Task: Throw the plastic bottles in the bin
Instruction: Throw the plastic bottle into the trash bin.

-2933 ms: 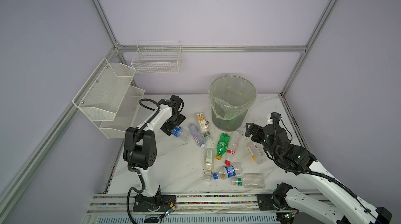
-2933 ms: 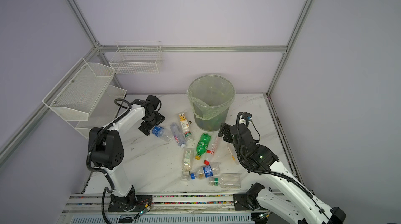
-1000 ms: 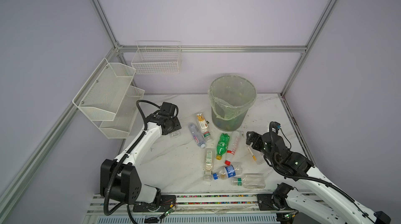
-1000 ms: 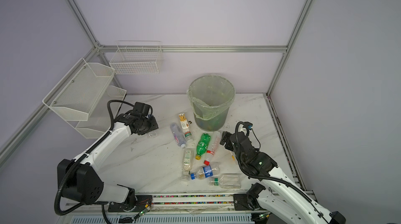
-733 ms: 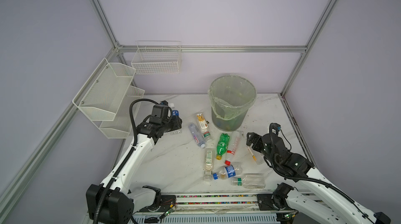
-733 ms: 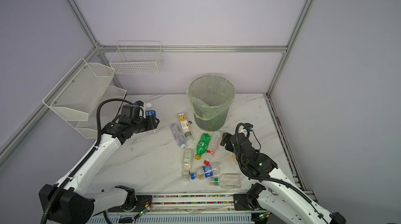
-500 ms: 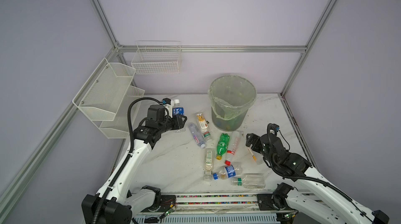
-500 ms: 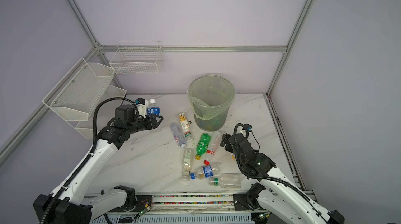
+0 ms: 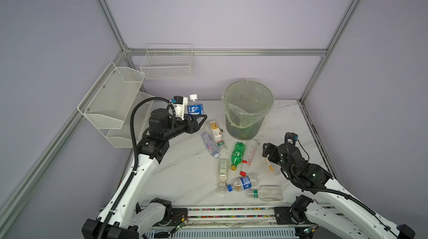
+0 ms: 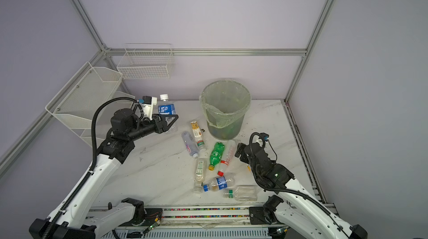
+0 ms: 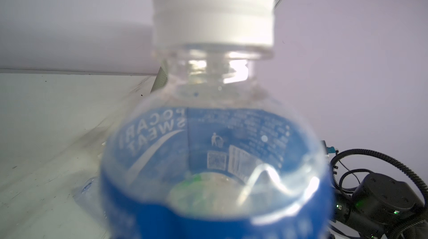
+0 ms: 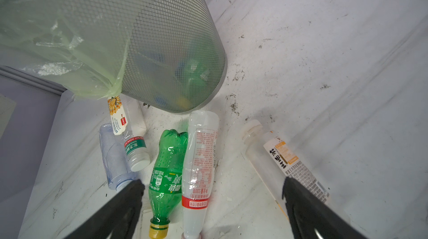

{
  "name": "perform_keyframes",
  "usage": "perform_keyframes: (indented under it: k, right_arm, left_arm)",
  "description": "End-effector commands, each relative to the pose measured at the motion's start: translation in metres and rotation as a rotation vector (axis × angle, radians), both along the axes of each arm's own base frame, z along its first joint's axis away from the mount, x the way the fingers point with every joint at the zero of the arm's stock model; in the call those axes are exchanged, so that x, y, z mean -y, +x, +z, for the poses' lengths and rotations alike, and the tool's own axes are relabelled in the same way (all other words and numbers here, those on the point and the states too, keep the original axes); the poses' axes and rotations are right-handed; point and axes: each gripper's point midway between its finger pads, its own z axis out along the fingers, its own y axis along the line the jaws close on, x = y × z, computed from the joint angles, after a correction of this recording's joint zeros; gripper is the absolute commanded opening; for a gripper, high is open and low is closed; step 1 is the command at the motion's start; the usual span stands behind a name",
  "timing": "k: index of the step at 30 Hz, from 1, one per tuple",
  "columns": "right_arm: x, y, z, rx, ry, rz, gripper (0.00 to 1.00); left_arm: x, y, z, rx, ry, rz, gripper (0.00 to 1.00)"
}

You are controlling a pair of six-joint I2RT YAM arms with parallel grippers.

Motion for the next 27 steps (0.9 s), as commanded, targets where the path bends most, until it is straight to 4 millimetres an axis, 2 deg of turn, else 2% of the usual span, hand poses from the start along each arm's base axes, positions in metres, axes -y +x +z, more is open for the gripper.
perform_keyframes:
  k: [1, 4, 5, 8, 9, 10, 11, 12, 13, 16, 19, 24, 27]
  right_arm:
    - [0.005, -0.002, 0.004, 0.004, 0.008, -0.024, 0.97]
    - [0.006, -0.002, 0.006, 0.01, 0.012, -0.026, 0.97]
    - [0.005, -0.001, 0.007, 0.012, 0.014, -0.026, 0.97]
    - [0.005, 0.0, 0.009, 0.016, 0.021, -0.028, 0.97]
    - [0.005, 0.0, 0.009, 0.017, 0.023, -0.029, 0.97]
    - [0.004, 0.0, 0.01, 0.018, 0.025, -0.028, 0.97]
    - [0.004, 0.0, 0.012, 0.019, 0.028, -0.029, 0.97]
    - [0.004, 0.0, 0.013, 0.019, 0.031, -0.031, 0.97]
    - [0.005, -0.001, 0.014, 0.019, 0.033, -0.034, 0.97]
    - [0.008, -0.003, 0.019, 0.024, 0.042, -0.044, 0.97]
    - [0.013, -0.007, 0.024, 0.036, 0.051, -0.055, 0.97]
    - [0.018, -0.01, 0.028, 0.041, 0.057, -0.071, 0.97]
    - [0.02, -0.009, 0.023, 0.011, 0.028, -0.089, 0.97]
  left_arm:
    - [0.018, 0.007, 0.099, 0.196, -0.077, -0.056, 0.56]
    - [0.044, 0.036, 0.123, 0.181, -0.063, -0.054, 0.55]
    - [0.062, 0.054, 0.117, 0.146, -0.026, -0.055, 0.55]
    - [0.117, 0.08, 0.12, 0.157, 0.045, -0.099, 0.57]
    - [0.129, 0.087, 0.121, 0.162, 0.049, -0.099, 0.6]
    - [0.14, 0.096, 0.124, 0.165, 0.046, -0.085, 0.69]
    - [0.151, 0.11, 0.117, 0.146, 0.048, -0.079, 0.77]
    - [0.155, 0.117, 0.123, 0.146, 0.038, -0.071, 0.99]
    - [0.161, 0.128, 0.116, 0.122, 0.038, -0.068, 1.0]
    - [0.168, 0.139, 0.109, 0.095, 0.024, -0.071, 1.0]
    - [0.163, 0.135, 0.11, 0.095, 0.019, -0.06, 1.0]
    - [0.13, 0.103, 0.145, 0.186, 0.019, 0.003, 1.0]
    - [0.105, 0.083, 0.151, 0.196, 0.05, 0.043, 1.0]
